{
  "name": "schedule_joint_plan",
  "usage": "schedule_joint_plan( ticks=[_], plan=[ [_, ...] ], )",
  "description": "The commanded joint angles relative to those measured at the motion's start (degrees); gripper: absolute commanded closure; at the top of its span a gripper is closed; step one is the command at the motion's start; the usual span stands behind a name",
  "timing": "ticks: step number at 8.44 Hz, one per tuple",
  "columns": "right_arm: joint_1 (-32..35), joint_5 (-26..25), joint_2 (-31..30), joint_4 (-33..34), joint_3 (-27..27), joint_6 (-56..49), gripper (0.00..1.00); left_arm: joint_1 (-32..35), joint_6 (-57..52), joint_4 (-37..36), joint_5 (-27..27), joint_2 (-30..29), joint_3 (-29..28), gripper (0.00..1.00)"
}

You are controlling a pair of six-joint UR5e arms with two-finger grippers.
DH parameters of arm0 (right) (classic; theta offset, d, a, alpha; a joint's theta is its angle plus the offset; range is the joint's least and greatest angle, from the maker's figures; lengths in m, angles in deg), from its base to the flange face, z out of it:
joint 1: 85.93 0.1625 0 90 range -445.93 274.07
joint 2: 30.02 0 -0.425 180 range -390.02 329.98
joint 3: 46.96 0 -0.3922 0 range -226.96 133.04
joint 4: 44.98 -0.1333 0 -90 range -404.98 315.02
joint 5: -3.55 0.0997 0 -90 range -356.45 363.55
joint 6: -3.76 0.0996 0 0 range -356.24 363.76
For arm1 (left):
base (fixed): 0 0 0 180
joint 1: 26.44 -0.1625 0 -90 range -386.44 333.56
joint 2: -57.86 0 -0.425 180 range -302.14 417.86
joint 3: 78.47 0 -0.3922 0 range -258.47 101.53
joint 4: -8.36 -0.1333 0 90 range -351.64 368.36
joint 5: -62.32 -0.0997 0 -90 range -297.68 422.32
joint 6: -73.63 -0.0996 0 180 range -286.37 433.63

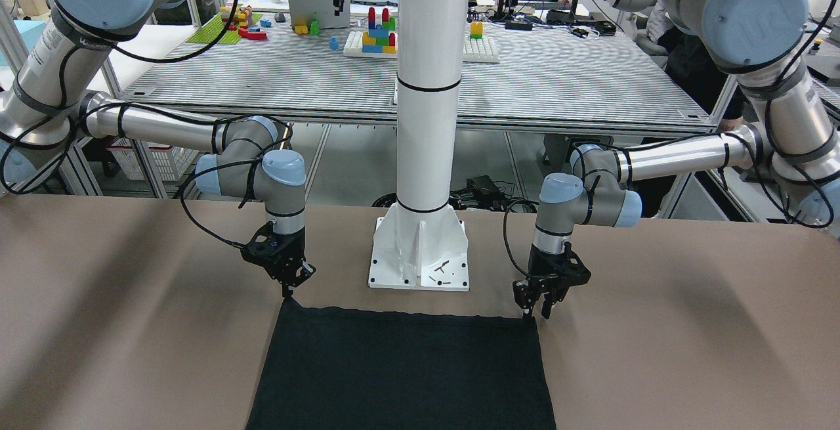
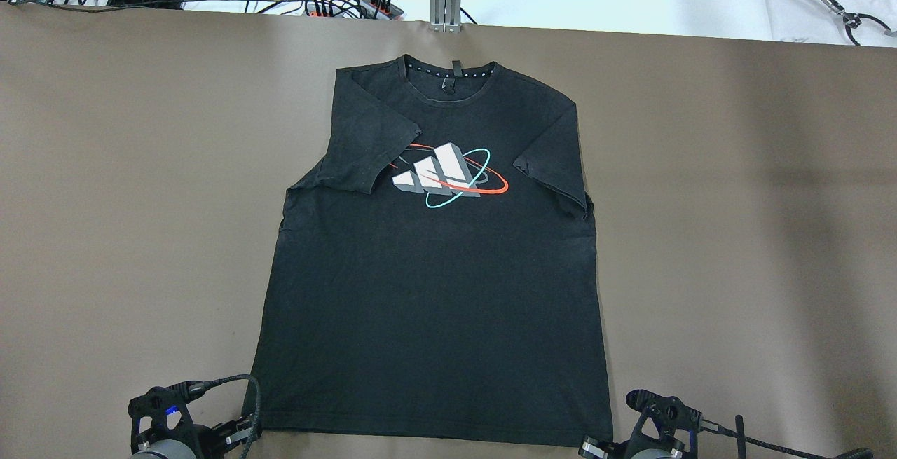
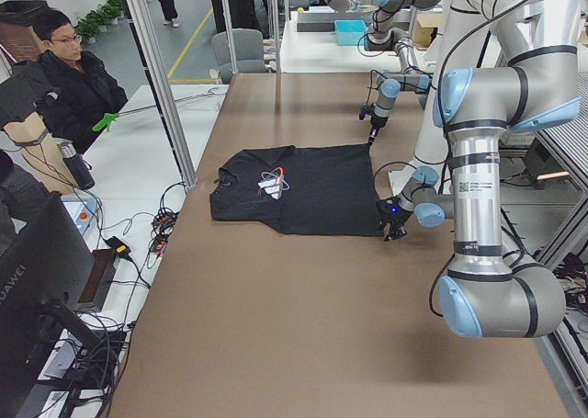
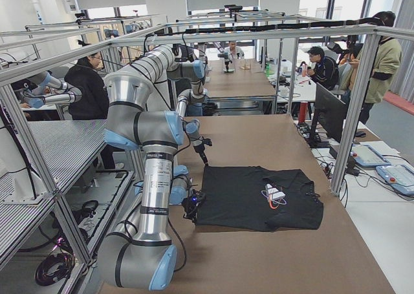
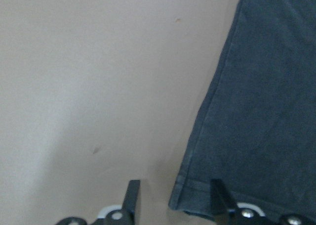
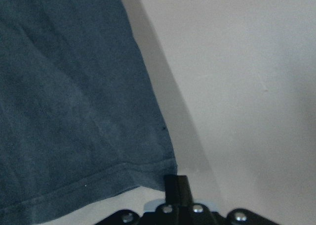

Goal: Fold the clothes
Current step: 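Grasp the hem corners nearest the robot with both grippers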

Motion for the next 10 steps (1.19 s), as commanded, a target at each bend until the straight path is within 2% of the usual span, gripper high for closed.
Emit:
schedule_joint_plan(
  ticks=[1,2,3,10],
  plan=[
    [0.09,-0.05,-0.13,0.0,0.11,0.0,1.0,-0.15,-0.02,0.09,0.52,-0.41,0.29,0.69],
    [0.09,-0.05,-0.04,0.0,-0.06,0.0,1.0,-0.07,-0.29,0.09,0.43,-0.15,1.43,0.93],
    [0.09,-0.05,-0.13,0.0,0.02,0.0,1.0,-0.15,-0.29,0.01,0.35,-0.15,1.09,1.0],
    [0.27,-0.05,-0.04,0.0,-0.42,0.0,1.0,0.2,-0.99,-0.17,0.35,0.46,2.14,1.0]
  ],
)
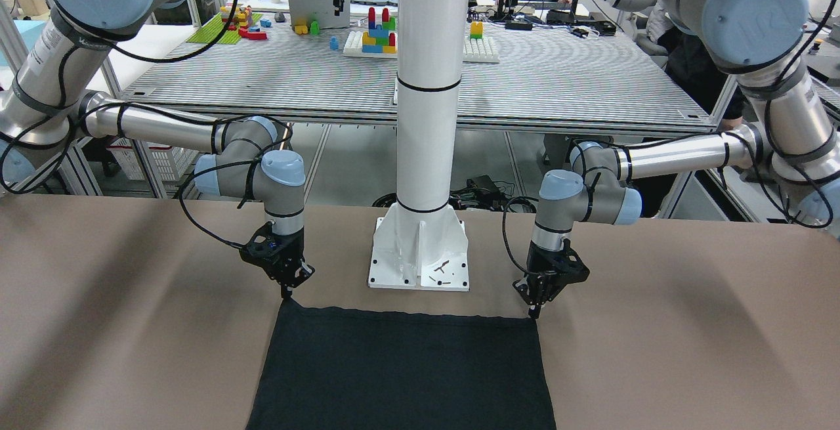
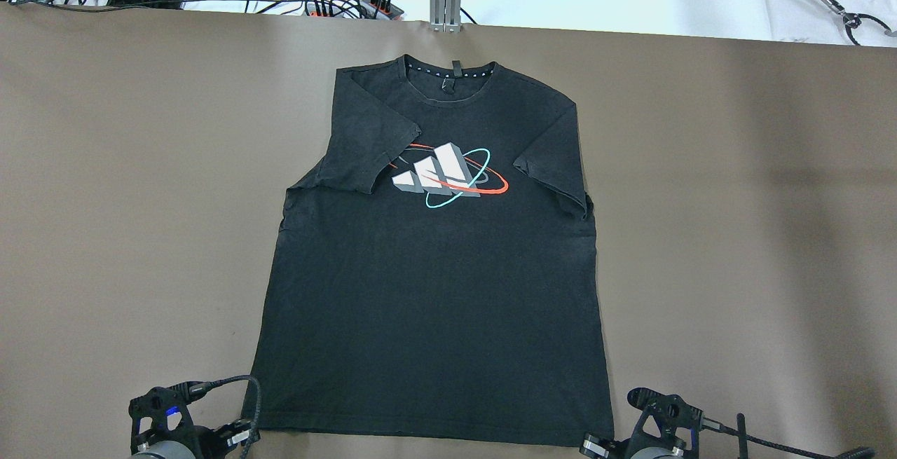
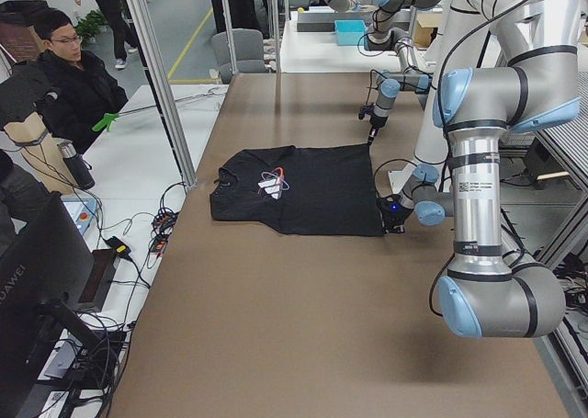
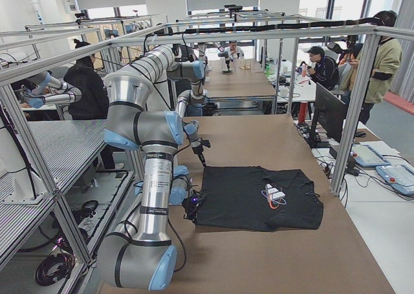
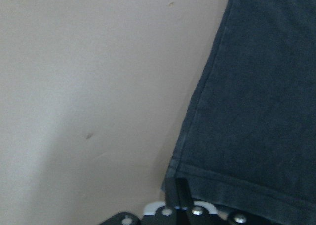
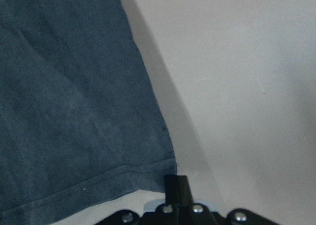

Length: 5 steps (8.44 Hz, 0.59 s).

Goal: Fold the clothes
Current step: 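Grasp the hem corners nearest the robot with both grippers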

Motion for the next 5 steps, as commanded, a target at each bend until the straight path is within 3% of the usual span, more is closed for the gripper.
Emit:
schedule_joint_plan(
  ticks=[1,3,4,5],
  plan=[
    [0.13,0.09,-0.02,0.09,-1.07,0.0,1.0,0.17,-0.36,0.0,0.1,0.54,1.45,1.0],
    [0.13,0.09,-0.2,0.09,-1.34,0.0,1.0,-0.26,-0.19,-0.09,-0.17,0.11,0.24,0.96],
    [0.13,0.09,-0.2,0.09,-0.99,0.0,1.0,-0.27,-0.19,0.0,-0.08,-0.33,-1.26,0.66],
    [0.13,0.09,-0.2,0.09,-0.9,0.0,1.0,-0.27,-0.27,0.08,0.1,-0.42,-1.88,0.55]
  ],
)
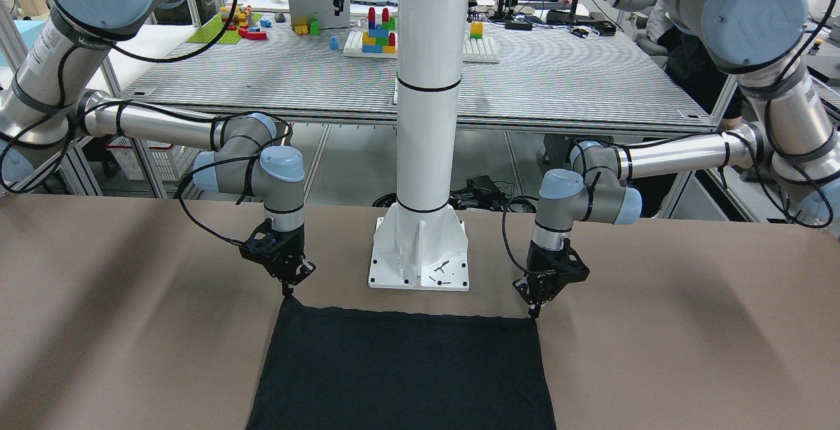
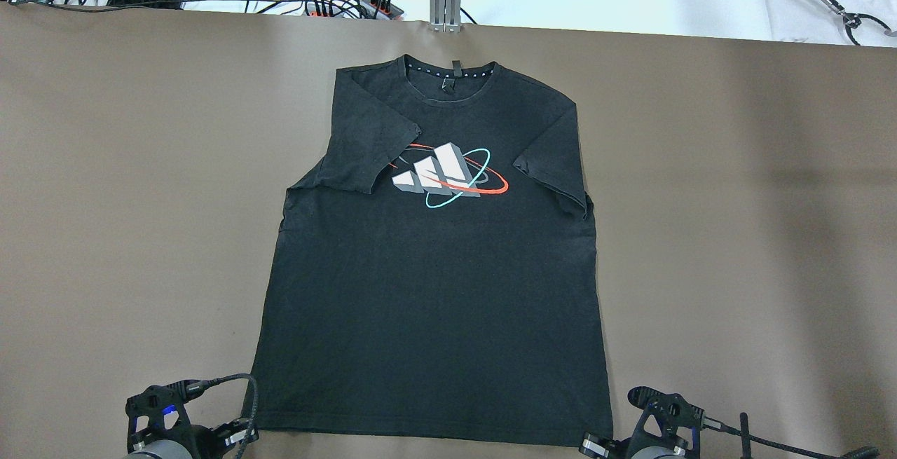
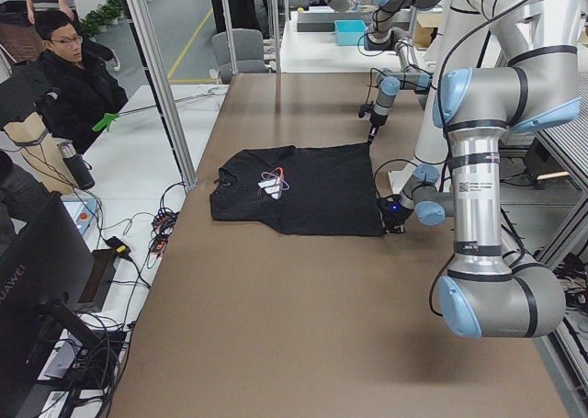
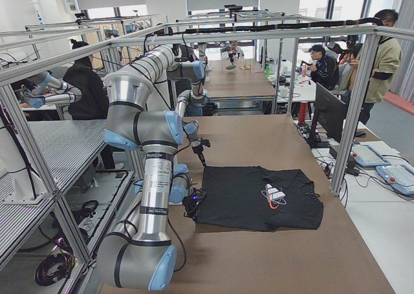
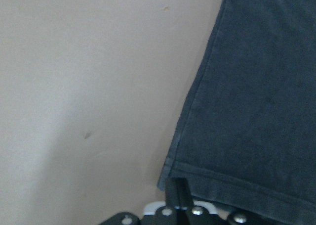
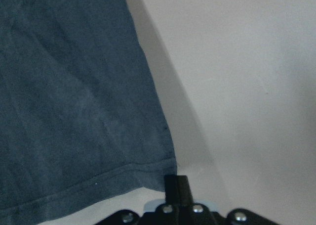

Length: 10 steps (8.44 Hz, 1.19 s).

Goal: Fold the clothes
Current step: 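Grasp the hem corners nearest the robot with both grippers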

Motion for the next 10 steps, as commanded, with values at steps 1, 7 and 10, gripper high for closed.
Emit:
schedule_joint_plan(
  ticks=[1,7,10],
  plan=[
    [-0.09,0.0,-0.03,0.0,0.24,0.0,1.0,-0.09,-0.05,0.21,0.17,-0.41,-1.59,0.53],
    [0.08,-0.08,-0.47,0.0,0.06,-0.09,1.0,0.26,-0.22,0.12,2.09,-0.41,-0.11,1.0],
    [0.17,-0.08,-0.38,0.0,-1.25,0.0,1.0,0.7,-0.22,-0.14,2.28,0.65,4.28,1.0]
  ],
)
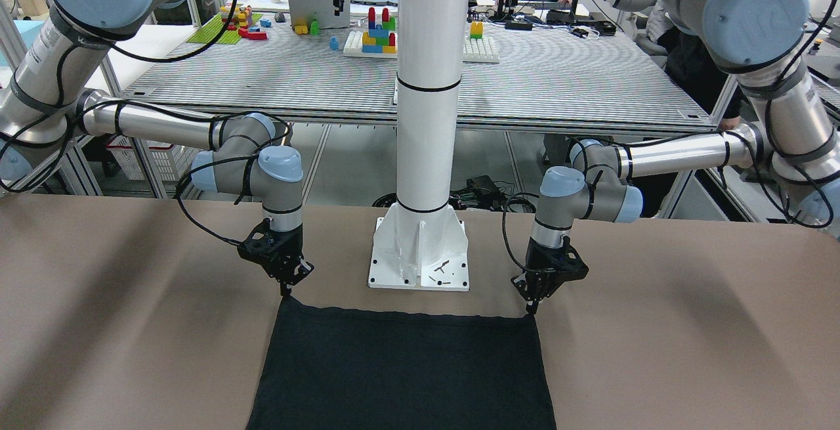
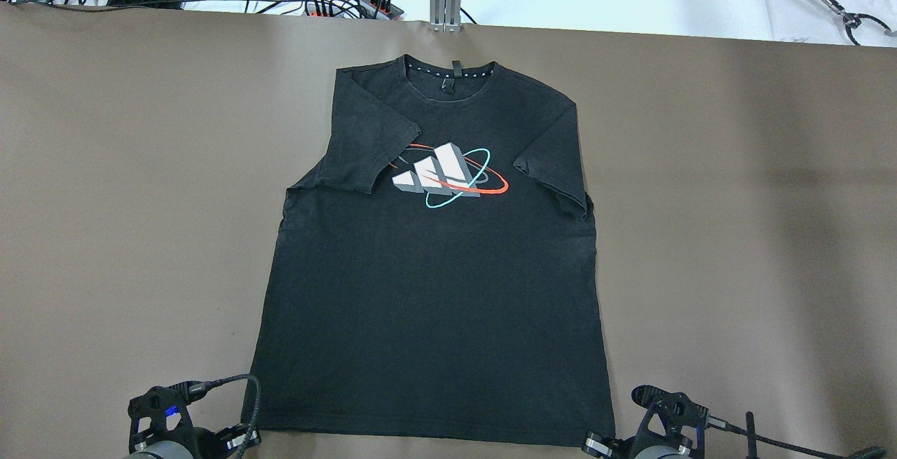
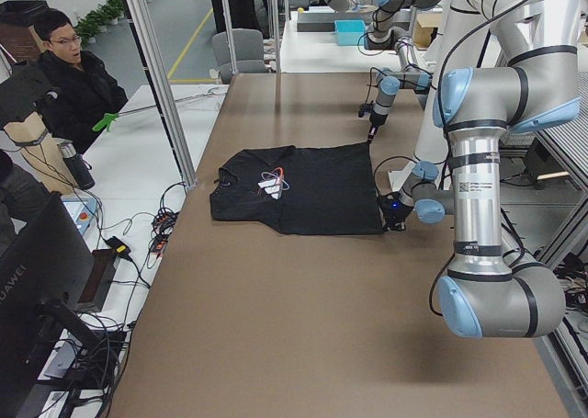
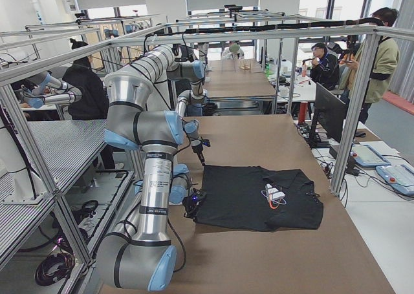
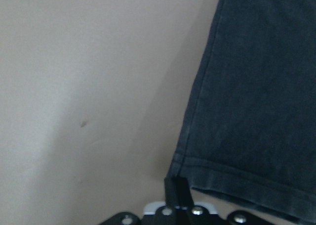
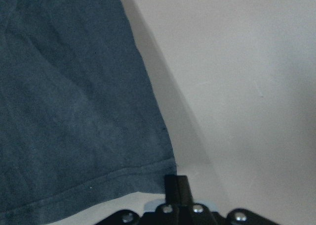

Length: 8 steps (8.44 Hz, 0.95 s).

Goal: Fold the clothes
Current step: 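Grasp the hem corners nearest the robot with both grippers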

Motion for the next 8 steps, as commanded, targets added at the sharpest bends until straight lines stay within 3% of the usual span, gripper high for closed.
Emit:
schedule_joint_plan(
  ticks=[1,5,6,8],
  plan=[
    [-0.04,0.0,-0.16,0.09,-1.82,0.03,1.0,0.37,-0.01,-0.91,0.18,1.32,4.47,1.0],
    [0.39,0.7,-2.27,0.09,-4.83,-0.58,1.0,1.5,-0.53,-2.86,1.92,0.72,8.62,1.0],
    [3.61,1.05,-0.79,0.09,-3.6,-6.77,1.0,6.91,-5.76,-2.86,5.85,-2.07,7.75,1.0],
    [17.55,10.49,9.38,2.88,5.06,-18.83,1.0,17.72,-13.78,-3.03,11.13,-11.46,0.75,1.0]
  ],
)
